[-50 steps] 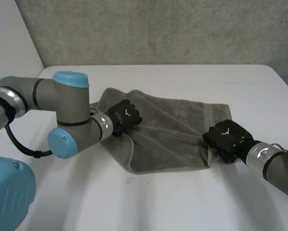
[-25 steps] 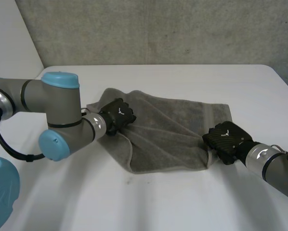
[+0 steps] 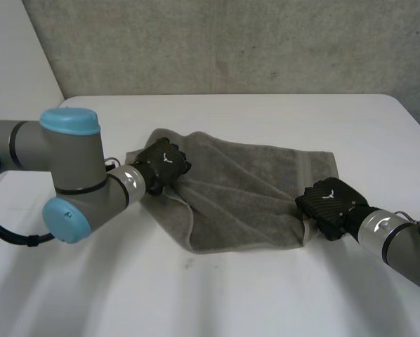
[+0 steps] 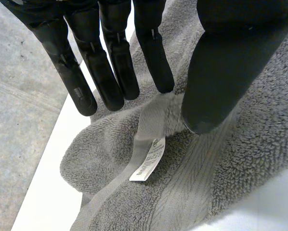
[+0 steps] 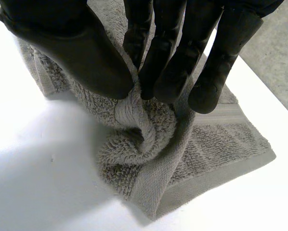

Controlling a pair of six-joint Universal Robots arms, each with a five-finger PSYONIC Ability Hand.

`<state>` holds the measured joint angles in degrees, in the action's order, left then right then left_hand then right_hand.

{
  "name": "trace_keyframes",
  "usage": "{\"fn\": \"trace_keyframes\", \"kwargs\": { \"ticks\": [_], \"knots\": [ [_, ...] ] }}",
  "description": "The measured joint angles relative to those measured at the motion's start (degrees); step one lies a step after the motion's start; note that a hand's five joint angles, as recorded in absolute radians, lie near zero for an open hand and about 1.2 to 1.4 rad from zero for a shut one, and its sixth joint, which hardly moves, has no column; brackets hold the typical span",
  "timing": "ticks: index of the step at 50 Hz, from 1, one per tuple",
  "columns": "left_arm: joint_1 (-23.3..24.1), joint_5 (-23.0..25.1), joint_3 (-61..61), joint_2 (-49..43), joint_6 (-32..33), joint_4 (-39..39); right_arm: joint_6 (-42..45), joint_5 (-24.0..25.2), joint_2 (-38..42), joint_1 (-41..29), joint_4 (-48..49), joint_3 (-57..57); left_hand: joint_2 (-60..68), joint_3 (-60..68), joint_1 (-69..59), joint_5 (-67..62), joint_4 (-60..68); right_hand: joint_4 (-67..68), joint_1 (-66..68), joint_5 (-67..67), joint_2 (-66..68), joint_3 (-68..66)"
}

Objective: Fold the towel.

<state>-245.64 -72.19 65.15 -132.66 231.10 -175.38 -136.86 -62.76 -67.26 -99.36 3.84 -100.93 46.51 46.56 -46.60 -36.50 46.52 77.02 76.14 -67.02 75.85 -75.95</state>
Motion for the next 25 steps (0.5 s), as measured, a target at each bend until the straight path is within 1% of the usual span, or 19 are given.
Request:
{"fn": "trace_keyframes", "kwargs": {
  "ticks": [4, 7, 15, 24, 25],
  "knots": [
    [-0.01, -0.04, 0.69, -1.0, -0.07, -2.58, 0.0, 0.0, 0.13, -0.02, -0.04, -0.03, -7.1, -7.1, 6.99, 7.19, -7.11, 0.0, 0.0, 0.0, 0.0, 0.0],
    [0.01, -0.05, 0.79, -1.78, -0.04, -3.56, 0.0, 0.0, 0.24, -0.02, -0.06, -0.05, -9.53, -9.54, 9.47, 9.69, -9.49, 0.0, 0.0, 0.0, 0.0, 0.0],
    [0.07, -0.06, 0.37, -3.26, 0.05, -3.99, 0.01, 0.0, 0.45, -0.01, -0.06, 0.03, -9.82, -9.89, 9.79, 9.9, -9.8, 0.0, 0.0, 0.0, 0.0, 0.0],
    [0.08, 0.02, -0.51, -4.78, 0.06, -4.26, 0.01, 0.0, 0.78, 0.03, -0.04, 0.23, 0.44, 0.4, -0.19, -0.39, 0.46, 0.0, 0.0, 0.0, 0.04, 0.0],
    [0.08, 0.03, -0.58, -5.01, 0.06, -4.5, 0.05, 0.0, 0.84, 0.03, -0.04, 0.25, 3.79, 3.24, -3.23, -3.12, 3.31, 0.0, 0.0, 0.0, 0.0, 0.0]
  ]
}}
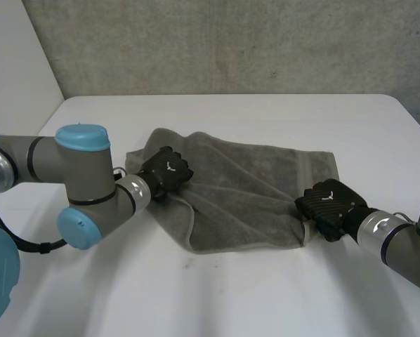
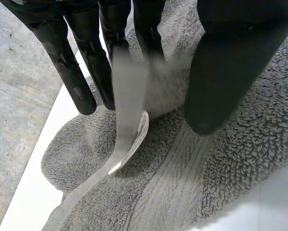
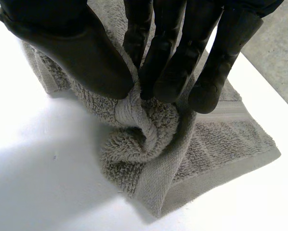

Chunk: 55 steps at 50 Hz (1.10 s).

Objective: Fold the towel.

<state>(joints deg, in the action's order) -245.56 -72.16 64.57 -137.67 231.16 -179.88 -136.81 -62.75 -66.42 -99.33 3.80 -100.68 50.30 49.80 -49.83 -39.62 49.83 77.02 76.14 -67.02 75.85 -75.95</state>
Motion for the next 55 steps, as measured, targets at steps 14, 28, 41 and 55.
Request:
{"fn": "trace_keyframes", "kwargs": {
  "ticks": [14, 28, 41, 55],
  "knots": [
    [0.05, -0.44, 0.1, 1.95, -0.57, -2.82, 2.34, -0.33, 0.35, -0.02, -0.02, -0.14, 19.3, 19.72, -17.72, -19.16, 19.8, 0.0, 0.0, 0.0, 0.0, 0.0],
    [-2.66, -0.38, 7.75, 17.92, -6.12, -1.75, 1.23, -3.42, -1.57, 0.36, -0.38, 1.06, 19.41, 19.86, -17.99, -19.19, 19.87, 0.0, 0.0, 0.0, 0.0, 0.0],
    [-10.89, 0.16, 26.14, 35.17, -7.47, 0.77, -2.39, -5.65, -7.9, 2.47, -12.72, 5.15, 19.41, 19.86, -17.99, -19.19, 19.88, 0.0, 0.0, 0.0, 0.0, 0.0],
    [-19.69, 6.59, 46.51, 56.82, -11.98, 4.22, -2.18, -5.13, -21.5, 7.56, -30.05, 6.26, 19.44, 19.88, -17.99, -19.19, 19.9, 0.0, 0.0, 0.0, 0.0, 0.0]
  ]
}}
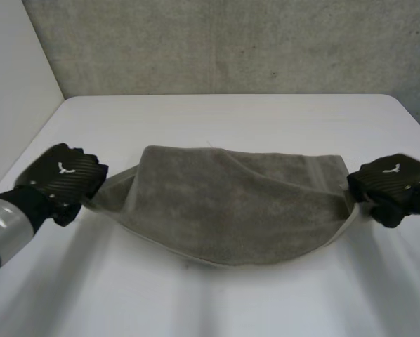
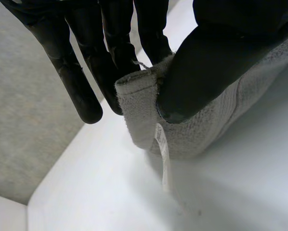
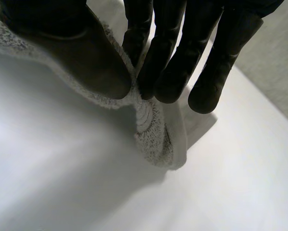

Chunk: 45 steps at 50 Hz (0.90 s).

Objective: Fold the towel.

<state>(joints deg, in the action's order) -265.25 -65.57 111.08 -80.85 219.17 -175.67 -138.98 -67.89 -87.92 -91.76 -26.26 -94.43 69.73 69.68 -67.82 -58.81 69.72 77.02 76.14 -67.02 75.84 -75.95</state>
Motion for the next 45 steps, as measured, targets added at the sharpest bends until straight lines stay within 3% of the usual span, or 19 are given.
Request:
{"fn": "trace_keyframes", "kwargs": {
  "ticks": [10, 21, 25, 32, 38, 45],
  "knots": [
    [-1.4, 0.35, -4.9, 9.17, -8.98, 4.36, -2.19, 0.14, -11.24, 0.88, -5.28, 7.17, 0.0, 0.0, 0.0, 0.0, 0.0, 0.0, 0.0, 0.0, 0.0, 0.0],
    [-1.48, 0.3, -8.2, 7.23, -13.85, 4.67, -2.7, -0.28, -10.4, 1.79, -7.08, 11.15, 0.0, 0.0, -0.01, 0.0, 0.0, 0.0, 0.0, 0.0, 0.0, 0.0],
    [-0.92, 0.17, -8.63, 1.59, -13.93, 4.43, -0.8, -0.75, -5.06, 2.12, -7.13, 10.74, 0.0, 0.0, -0.31, 0.0, 0.01, 0.0, 0.0, 0.0, 0.0, 0.0],
    [4.1, -2.11, -15.44, -15.45, -14.0, 4.36, 1.53, -4.18, 7.38, 0.99, -6.19, 12.8, 0.01, 0.02, -0.31, -0.22, 0.03, 0.0, 0.0, 0.0, 0.0, 0.0],
    [8.98, -8.41, -28.32, -30.0, -14.45, 4.56, 0.36, -8.13, 17.2, -3.14, -2.41, 19.14, 0.01, 0.02, -0.31, -0.22, 0.07, 0.0, 0.0, 0.0, 0.0, 0.0],
    [11.15, -11.05, -43.1, -39.58, -16.71, 4.68, -2.61, -10.32, 24.39, -7.21, 2.12, 28.72, 0.01, 0.02, -0.31, -0.23, 0.1, 0.0, 0.0, 0.0, 0.0, 0.0]
  ]
}}
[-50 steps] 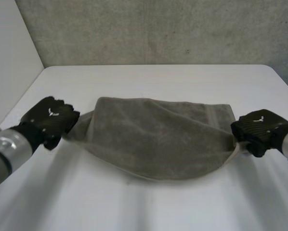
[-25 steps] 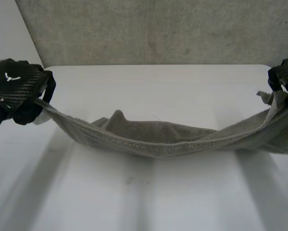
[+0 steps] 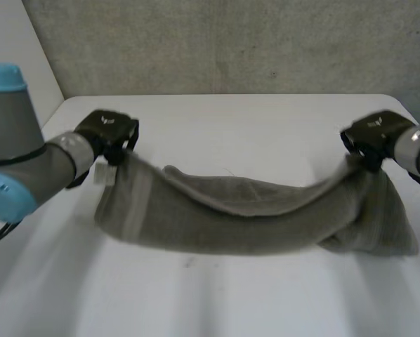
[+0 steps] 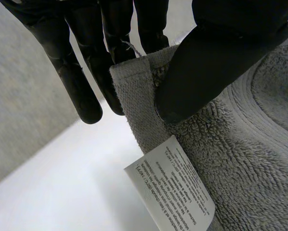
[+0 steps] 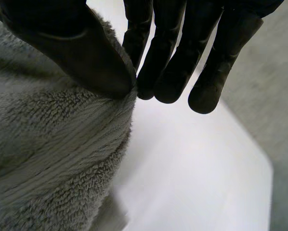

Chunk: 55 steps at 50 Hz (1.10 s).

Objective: Fold the towel.

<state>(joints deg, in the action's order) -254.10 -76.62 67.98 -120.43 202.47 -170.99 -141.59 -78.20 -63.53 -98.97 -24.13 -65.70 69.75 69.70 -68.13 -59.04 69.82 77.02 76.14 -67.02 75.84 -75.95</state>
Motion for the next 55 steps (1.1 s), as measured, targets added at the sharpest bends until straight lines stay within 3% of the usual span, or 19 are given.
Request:
{"fn": "trace_keyframes", "kwargs": {
  "ticks": [6, 12, 17, 22, 28, 33, 42, 47, 55],
  "knots": [
    [1.5, -1.29, -20.28, -7.17, -3.66, -0.18, -4.54, -2.87, 5.93, -3.78, 7.98, 16.26, 0.0, 0.01, 0.0, 0.0, 0.02, 0.0, 0.0, 0.0, 0.0, 0.0],
    [1.7, -3.58, -37.69, -9.53, -11.27, -2.62, -10.58, -5.87, 5.42, -4.55, 21.3, 25.9, 0.0, 0.01, 0.0, 0.0, 0.03, 0.0, 0.02, 0.0, 0.0, 0.0],
    [1.19, -5.15, -46.24, -8.52, -19.45, -7.51, -15.88, -7.74, 1.35, -4.19, 32.99, 27.7, 0.0, 0.01, 0.0, 0.0, 0.03, 0.0, 0.05, 0.0, 0.0, 0.0],
    [0.3, -5.4, -47.32, -6.72, -25.41, -10.76, -18.05, -7.67, -1.64, -3.97, 33.91, 25.9, 0.0, 0.01, 0.0, -0.01, 0.03, 0.0, 0.05, 0.0, 0.04, 0.0],
    [-0.63, -4.47, -40.53, -5.37, -28.11, -10.5, -17.89, -5.59, -2.01, -3.95, 25.64, 20.16, 0.0, 0.01, 0.0, -0.01, 0.02, 0.0, 0.09, 0.0, 0.0, 0.0],
    [-1.28, -1.14, -24.51, -3.52, -27.69, -10.77, -15.86, -1.87, -0.55, -3.95, 19.88, 9.99, 0.01, 0.01, 0.0, -0.04, 0.03, 0.0, 0.1, 0.0, 0.0, 0.0],
    [-2.3, 3.7, 5.74, -1.02, -24.37, -21.97, -8.64, 2.61, 5.23, -3.82, 24.53, -9.07, 0.02, 0.02, 0.0, -0.05, 0.03, 0.0, 0.1, 0.0, 0.0, 0.0],
    [-3.42, 4.01, 14.71, 0.1, -20.41, -25.86, -5.07, 2.94, 6.8, -3.57, 26.85, -15.55, 0.01, 0.02, 0.0, -0.05, 0.03, 0.0, 0.11, 0.0, 0.0, 0.0],
    [-6.65, 4.27, 23.55, 7.69, -16.83, -26.19, -1.9, 4.18, -1.66, 0.99, 25.51, -25.68, 0.02, 0.02, 0.0, -0.05, 0.03, 0.0, 0.11, 0.0, 0.0, 0.0]
  ]
}}
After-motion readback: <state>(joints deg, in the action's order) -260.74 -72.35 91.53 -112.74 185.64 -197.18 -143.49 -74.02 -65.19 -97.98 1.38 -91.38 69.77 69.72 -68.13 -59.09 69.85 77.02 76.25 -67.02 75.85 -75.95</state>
